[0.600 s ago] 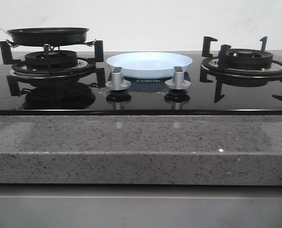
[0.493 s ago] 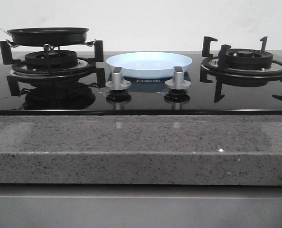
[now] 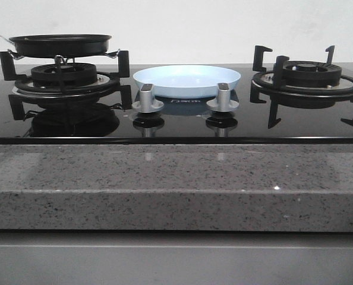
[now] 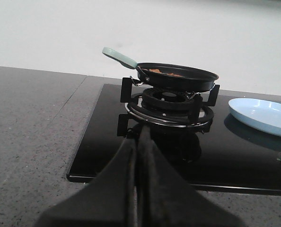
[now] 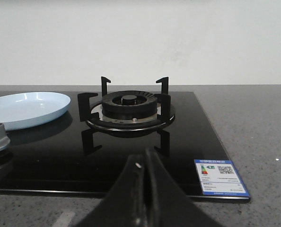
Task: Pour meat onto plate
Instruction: 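Move the right gripper down toward the light blue plate's rim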
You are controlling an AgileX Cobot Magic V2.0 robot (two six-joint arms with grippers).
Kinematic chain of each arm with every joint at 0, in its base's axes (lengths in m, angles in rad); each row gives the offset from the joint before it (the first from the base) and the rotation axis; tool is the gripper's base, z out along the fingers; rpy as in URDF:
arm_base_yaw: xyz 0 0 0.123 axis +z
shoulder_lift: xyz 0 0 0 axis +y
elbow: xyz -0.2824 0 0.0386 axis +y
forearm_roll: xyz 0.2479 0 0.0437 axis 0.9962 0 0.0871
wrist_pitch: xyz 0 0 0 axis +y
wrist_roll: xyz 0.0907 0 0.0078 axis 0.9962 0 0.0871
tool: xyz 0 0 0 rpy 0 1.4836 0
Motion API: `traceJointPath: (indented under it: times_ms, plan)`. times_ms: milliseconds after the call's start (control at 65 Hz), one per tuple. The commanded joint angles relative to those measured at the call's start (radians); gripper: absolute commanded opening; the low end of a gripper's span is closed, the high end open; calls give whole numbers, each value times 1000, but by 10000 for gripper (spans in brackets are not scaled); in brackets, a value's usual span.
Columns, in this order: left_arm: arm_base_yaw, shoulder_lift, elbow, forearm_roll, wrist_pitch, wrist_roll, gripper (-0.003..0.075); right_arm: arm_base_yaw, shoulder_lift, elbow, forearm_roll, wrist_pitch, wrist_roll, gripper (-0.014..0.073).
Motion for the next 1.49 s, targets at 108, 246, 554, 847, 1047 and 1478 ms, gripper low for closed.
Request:
traceJointPath:
  times_ms: [108, 246, 554, 847, 1047, 1478]
  plan:
    - [-7, -16, 7, -8, -88, -6, -20, -1, -17, -4, -13, -85, -10, -69]
    - [-7, -16, 7, -8, -88, -6, -20, -1, -17, -4, -13, -85, -10, -69]
    - [-7, -16, -2, -8, -128, -6, -20, -1, -17, -9, -13, -89, -10, -69]
    - [-7, 1, -237, -19, 2, -6, -20, -1, -13, -221, -15, 93, -10, -69]
    - [-7, 122, -480, -11, 165, -6, -20, -1, 75, -429, -25, 226, -10, -69]
    - [-7, 498, -809, -11, 526, -6, -20, -1, 410, -738, -25, 512, -10, -69]
